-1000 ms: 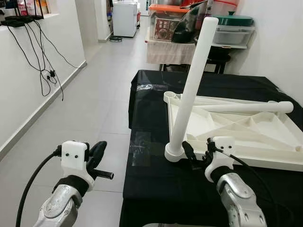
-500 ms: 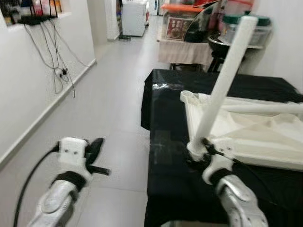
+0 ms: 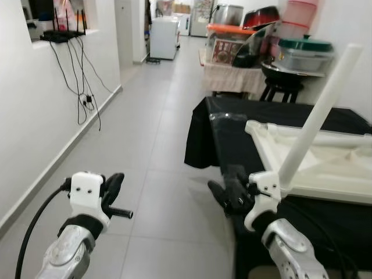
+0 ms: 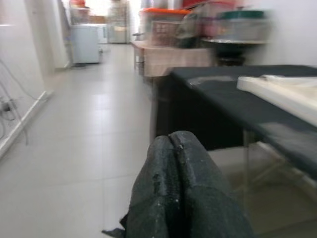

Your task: Building children table

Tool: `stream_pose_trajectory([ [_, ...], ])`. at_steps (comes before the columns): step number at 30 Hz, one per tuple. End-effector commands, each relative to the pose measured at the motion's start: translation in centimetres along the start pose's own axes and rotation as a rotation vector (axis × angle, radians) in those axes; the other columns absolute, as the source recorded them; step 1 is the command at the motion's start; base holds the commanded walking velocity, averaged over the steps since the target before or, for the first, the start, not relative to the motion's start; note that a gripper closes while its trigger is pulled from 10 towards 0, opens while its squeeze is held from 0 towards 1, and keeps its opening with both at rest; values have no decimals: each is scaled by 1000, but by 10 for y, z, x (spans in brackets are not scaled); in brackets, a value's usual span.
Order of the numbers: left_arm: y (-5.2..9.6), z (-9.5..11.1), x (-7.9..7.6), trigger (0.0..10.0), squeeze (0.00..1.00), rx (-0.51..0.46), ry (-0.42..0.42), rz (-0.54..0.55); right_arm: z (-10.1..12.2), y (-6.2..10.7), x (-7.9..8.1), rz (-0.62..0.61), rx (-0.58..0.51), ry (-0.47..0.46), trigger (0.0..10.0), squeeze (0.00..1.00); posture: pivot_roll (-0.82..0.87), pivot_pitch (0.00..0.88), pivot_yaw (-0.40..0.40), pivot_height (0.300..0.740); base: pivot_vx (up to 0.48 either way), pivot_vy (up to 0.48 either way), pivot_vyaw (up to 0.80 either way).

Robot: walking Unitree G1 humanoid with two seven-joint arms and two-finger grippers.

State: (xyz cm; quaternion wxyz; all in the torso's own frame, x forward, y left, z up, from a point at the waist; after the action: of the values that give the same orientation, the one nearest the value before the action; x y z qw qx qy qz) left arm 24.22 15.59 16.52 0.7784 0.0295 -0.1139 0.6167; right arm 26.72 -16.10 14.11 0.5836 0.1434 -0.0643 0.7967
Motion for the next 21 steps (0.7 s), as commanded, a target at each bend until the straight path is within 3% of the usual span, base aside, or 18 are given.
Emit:
stream_pose_trajectory([
  [1,1,-2,4,10000,0,15,-12,11,2,-5,8,21,-14,-1,10000,0,-66,0,-70,740,0,480,0],
  [3,0,-2,3,10000,0,8,-5,13,3,-9,10,22,-20,3,10000,0,-64,0,-70,740,0,480,0],
  [6,-2,0,4,10000,0,-1,24,32,4,-19,13,13,-30,-2,10000,0,-60,0,-70,740,0,0,0],
  [10,-4,0,2,10000,0,0,1,10,5,-25,14,10,-39,-18,10000,0,-61,0,-70,740,0,0,0],
  [21,-9,-2,-2,10000,0,-16,45,-34,4,-28,13,16,-38,-50,10000,0,-72,0,-72,740,0,0,0],
])
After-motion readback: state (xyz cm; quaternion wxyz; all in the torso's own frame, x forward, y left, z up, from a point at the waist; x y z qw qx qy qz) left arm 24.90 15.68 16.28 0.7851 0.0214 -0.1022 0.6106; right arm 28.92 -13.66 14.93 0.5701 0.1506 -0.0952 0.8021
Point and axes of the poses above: a point about 5 cm out from each wrist's last joint towards the gripper, its own y axis pointing back from the gripper into the wrist, its own z axis along the axis of the wrist's last joint, x = y × z, the point moved 1 cm from there along -y, pointing out of the wrist towards the gripper, and after that the axes turned 15 degrees about -y, right-handed, at the moved point
